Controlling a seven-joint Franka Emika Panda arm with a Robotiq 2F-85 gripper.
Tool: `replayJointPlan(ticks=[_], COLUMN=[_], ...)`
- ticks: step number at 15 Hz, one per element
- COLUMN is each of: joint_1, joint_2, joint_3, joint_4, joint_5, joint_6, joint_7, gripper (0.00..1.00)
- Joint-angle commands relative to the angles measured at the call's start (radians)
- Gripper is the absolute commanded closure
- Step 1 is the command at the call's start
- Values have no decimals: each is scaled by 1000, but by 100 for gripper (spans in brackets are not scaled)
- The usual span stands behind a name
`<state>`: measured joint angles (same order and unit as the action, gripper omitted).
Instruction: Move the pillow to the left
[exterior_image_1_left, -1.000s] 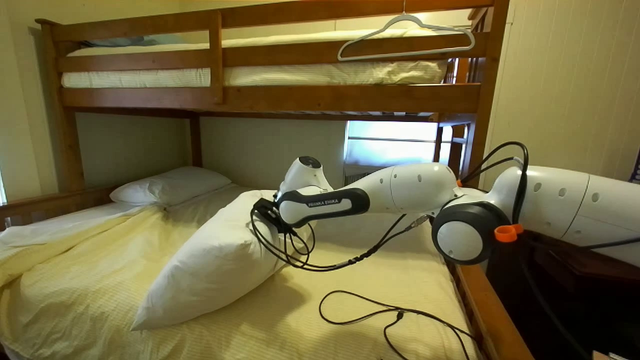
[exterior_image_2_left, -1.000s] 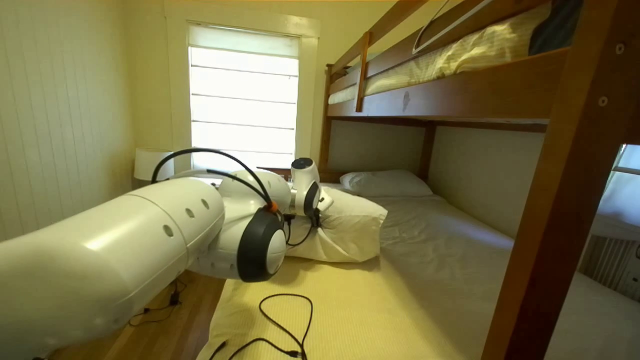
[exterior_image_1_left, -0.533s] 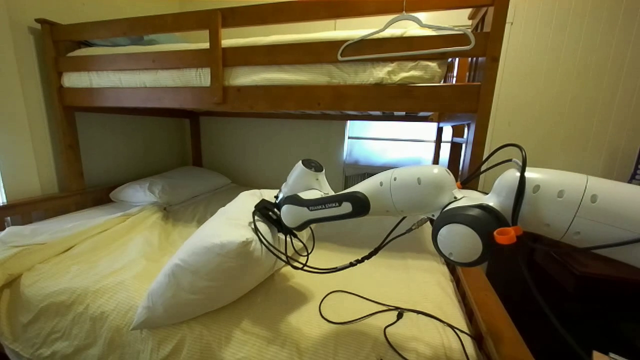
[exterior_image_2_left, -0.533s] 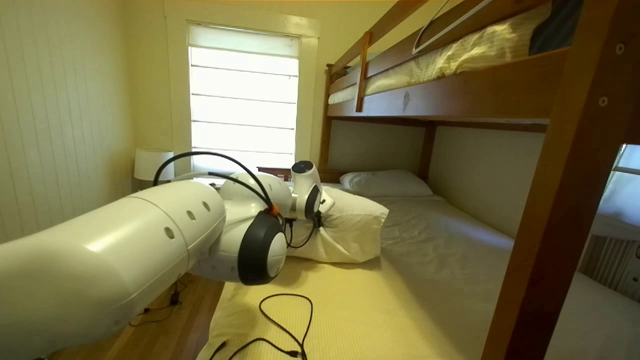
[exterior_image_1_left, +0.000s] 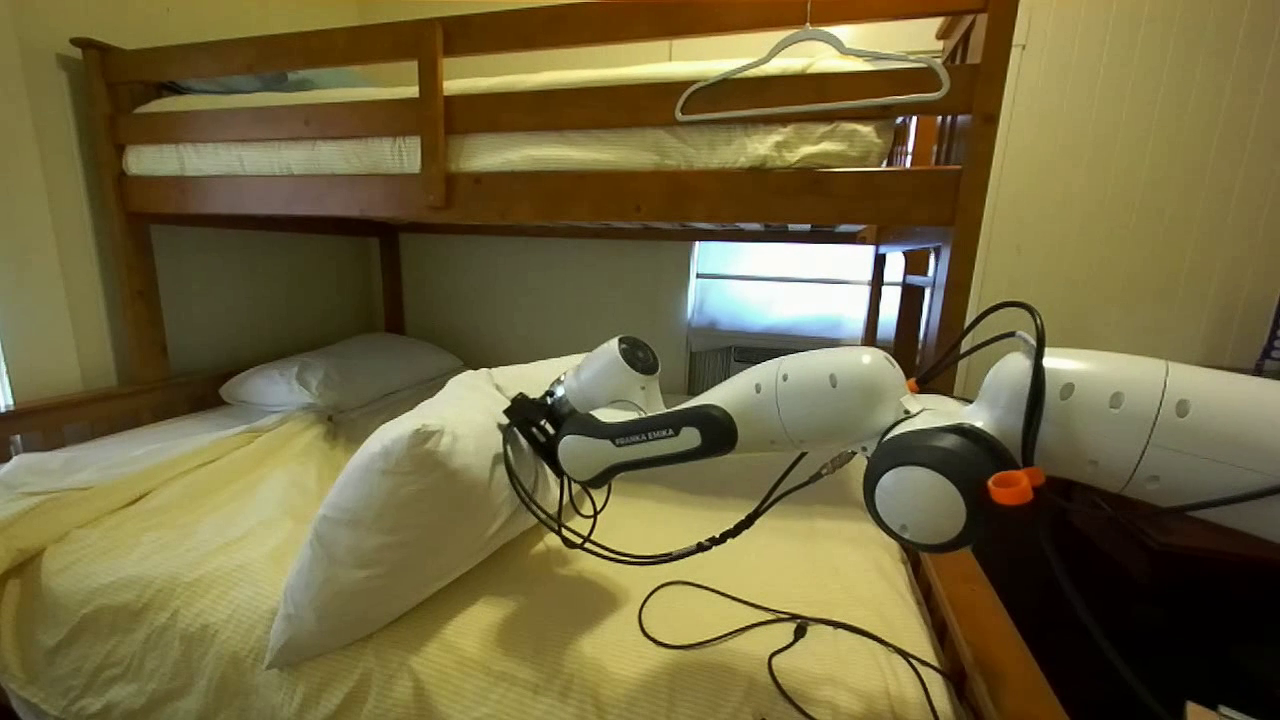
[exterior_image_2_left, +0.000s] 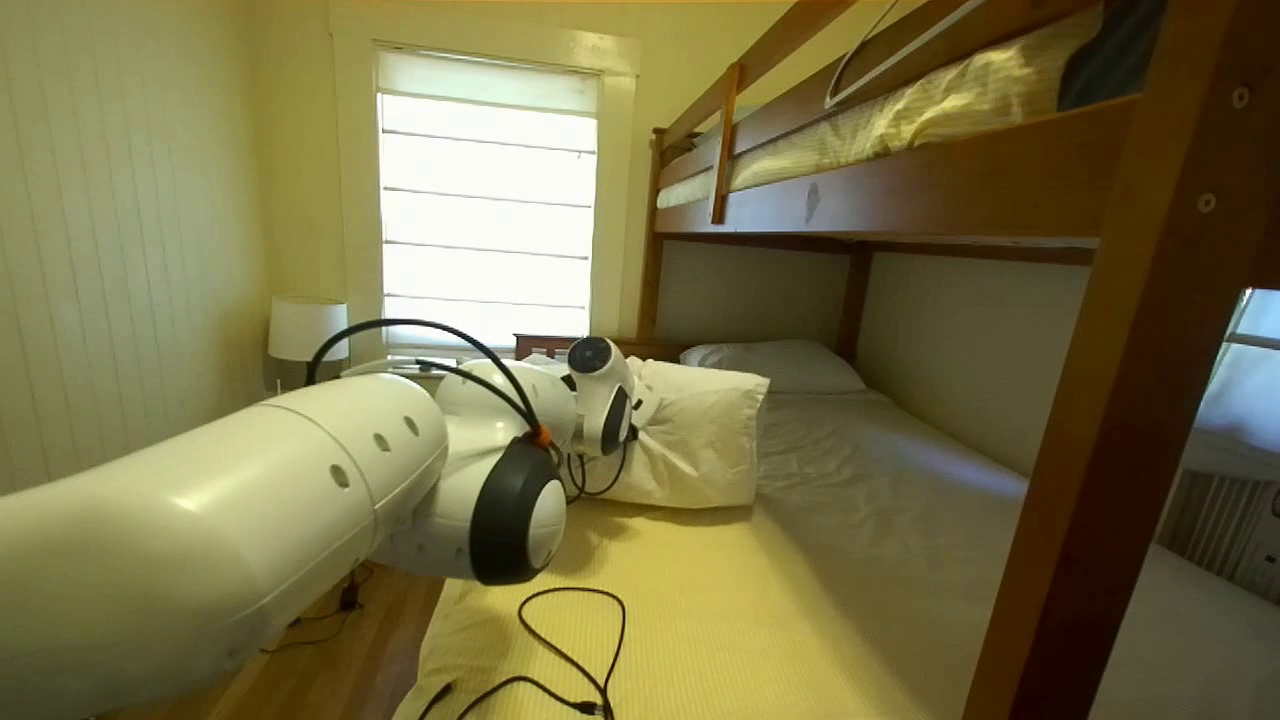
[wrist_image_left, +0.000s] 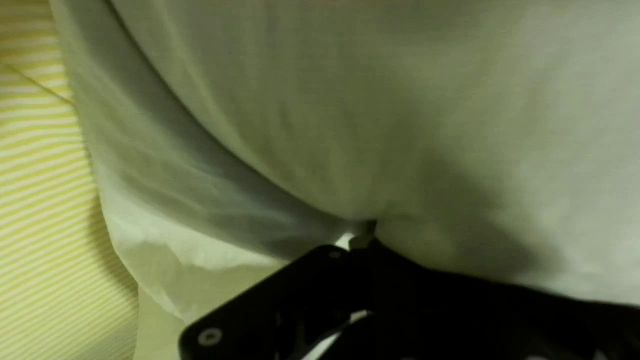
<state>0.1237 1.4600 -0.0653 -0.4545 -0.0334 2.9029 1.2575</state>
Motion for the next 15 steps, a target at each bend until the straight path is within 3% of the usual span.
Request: replayJointPlan(ticks=[1, 2, 10, 14, 15], joint_1=[12, 1, -5, -19, -22], joint_2=[13, 7, 7, -17, -25], joint_3=[-3, -3, -3, 40, 45], joint_4=[10, -1, -8, -16, -17], joint_5=[0, -1, -1, 15, 15], joint_6=[92, 44, 46, 0, -19], joint_7=[3, -1, -1, -14, -10], gripper=[100, 100, 100, 100, 74])
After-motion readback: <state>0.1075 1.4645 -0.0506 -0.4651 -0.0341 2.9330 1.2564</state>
